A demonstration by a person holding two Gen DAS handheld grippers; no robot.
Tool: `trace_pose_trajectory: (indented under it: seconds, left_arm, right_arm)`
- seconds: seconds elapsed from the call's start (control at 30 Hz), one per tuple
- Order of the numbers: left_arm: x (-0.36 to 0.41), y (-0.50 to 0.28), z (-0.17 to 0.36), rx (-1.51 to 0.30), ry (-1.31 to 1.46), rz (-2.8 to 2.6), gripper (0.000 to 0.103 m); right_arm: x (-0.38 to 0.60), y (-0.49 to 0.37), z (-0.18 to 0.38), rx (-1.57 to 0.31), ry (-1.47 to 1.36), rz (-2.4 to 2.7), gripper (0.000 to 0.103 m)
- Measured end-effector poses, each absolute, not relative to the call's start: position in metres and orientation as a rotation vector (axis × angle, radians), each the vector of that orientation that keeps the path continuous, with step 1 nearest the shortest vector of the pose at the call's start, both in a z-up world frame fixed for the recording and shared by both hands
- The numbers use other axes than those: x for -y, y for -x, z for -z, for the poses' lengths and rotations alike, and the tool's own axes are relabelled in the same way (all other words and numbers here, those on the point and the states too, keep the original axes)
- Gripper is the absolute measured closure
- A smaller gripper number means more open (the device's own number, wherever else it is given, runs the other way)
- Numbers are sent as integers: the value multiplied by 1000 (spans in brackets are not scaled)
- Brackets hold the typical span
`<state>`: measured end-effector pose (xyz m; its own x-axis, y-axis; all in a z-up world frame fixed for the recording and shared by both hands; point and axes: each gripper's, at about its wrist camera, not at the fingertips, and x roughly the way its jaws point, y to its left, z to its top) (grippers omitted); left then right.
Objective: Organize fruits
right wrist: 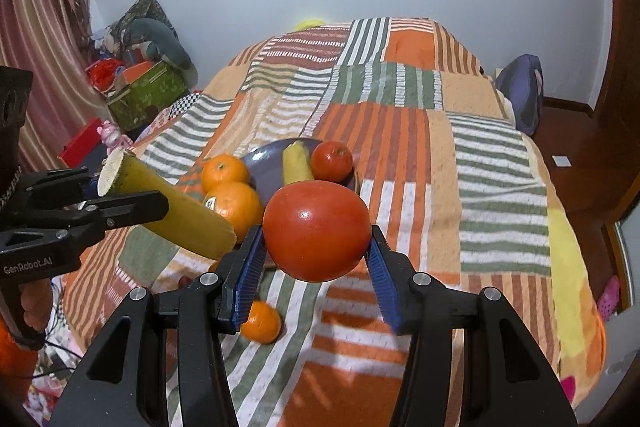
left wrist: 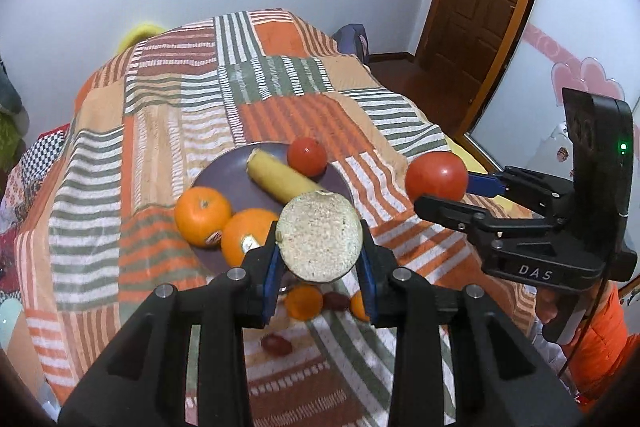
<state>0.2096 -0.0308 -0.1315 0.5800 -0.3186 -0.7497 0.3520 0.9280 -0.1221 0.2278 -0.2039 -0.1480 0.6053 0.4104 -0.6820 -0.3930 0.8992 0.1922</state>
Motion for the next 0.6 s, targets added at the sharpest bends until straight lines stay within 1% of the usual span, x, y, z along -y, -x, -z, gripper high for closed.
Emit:
trace_pose_trajectory:
  seconds: [0.3,0.5,0.6]
  left_arm:
    - [46,-247,156,-937,-56,427,70]
    - [46,-271,175,-992,-54,461,70]
    - [42,-280,176,-1002,-29,470,70]
  right_arm:
    - [200,-249,153,-795,-11,-462,56]
    - [195,-263,161,-806,-4,-464,56]
    - [192,-268,163,-810,-5,-468,56]
